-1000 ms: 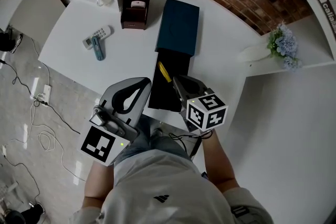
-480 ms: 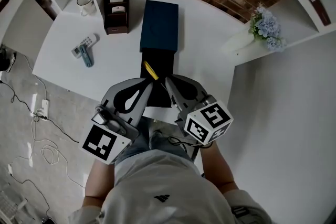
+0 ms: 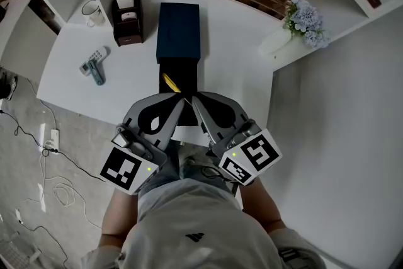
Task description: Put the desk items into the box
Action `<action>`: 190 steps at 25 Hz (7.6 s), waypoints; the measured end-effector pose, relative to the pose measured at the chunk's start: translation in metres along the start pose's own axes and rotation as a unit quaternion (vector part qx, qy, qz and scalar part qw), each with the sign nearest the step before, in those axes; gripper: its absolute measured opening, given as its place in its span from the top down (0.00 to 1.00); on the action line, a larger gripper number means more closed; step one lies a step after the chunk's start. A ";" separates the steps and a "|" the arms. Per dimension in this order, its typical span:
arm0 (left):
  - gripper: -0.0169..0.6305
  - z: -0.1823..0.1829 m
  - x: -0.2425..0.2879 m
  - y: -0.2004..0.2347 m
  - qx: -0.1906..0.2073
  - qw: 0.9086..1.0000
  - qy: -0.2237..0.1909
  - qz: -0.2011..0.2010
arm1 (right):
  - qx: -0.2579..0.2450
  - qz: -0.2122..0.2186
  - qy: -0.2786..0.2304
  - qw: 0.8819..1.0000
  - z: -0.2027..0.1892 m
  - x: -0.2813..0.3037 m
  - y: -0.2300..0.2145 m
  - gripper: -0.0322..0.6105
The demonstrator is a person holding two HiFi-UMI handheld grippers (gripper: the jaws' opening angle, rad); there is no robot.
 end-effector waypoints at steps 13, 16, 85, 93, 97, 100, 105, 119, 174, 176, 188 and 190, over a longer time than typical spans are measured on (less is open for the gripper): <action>0.96 -0.006 0.004 -0.018 0.032 0.999 0.030 0.008 | -0.010 0.005 -0.030 0.999 0.017 -0.020 0.001 0.94; 0.96 -0.007 0.004 -0.018 0.040 0.998 0.036 0.020 | -0.011 0.007 -0.034 0.999 0.019 -0.021 0.001 0.94; 0.96 0.060 -0.262 0.094 0.031 0.984 -0.049 0.170 | -0.006 0.147 -0.042 0.988 0.058 0.141 0.229 0.94; 0.96 0.057 -0.281 0.114 0.019 0.985 -0.046 0.167 | -0.004 0.122 -0.021 0.992 0.049 0.163 0.232 0.94; 0.96 0.058 -0.281 0.123 0.014 0.984 -0.048 0.169 | -0.011 0.113 -0.005 0.993 0.042 0.174 0.225 0.94; 0.96 0.058 -0.279 0.131 0.012 0.984 -0.049 0.172 | -0.013 0.106 0.009 0.994 0.034 0.186 0.215 0.94; 0.96 0.060 -0.274 0.154 0.005 0.982 -0.049 0.184 | -0.013 0.104 0.031 0.994 0.019 0.215 0.198 0.93; 0.96 0.070 -0.249 0.229 -0.018 0.978 -0.047 0.202 | -0.008 0.116 0.124 0.985 -0.031 0.311 0.158 0.93; 0.96 0.055 -0.260 0.295 -0.060 0.965 -0.037 0.253 | 0.005 0.083 0.301 0.950 -0.150 0.373 0.142 0.78; 0.96 0.056 -0.258 0.291 -0.058 0.966 -0.039 0.248 | 0.008 0.081 0.286 0.955 -0.138 0.370 0.141 0.78; 0.96 0.060 -0.235 0.252 -0.040 0.980 -0.034 0.190 | 0.027 0.040 0.211 0.976 -0.081 0.317 0.123 0.78; 0.96 0.059 -0.231 0.243 -0.035 0.983 -0.033 0.179 | 0.031 0.031 0.202 0.978 -0.075 0.305 0.119 0.78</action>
Point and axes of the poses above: the fingertips, and each gripper's own axes: x forward along the fingers, y to its left, z out of its top, the point moved 2 cm from there along -x, backward along the fingers, and after that the axes turned 12 degrees about -x, right-handed, at the moved point
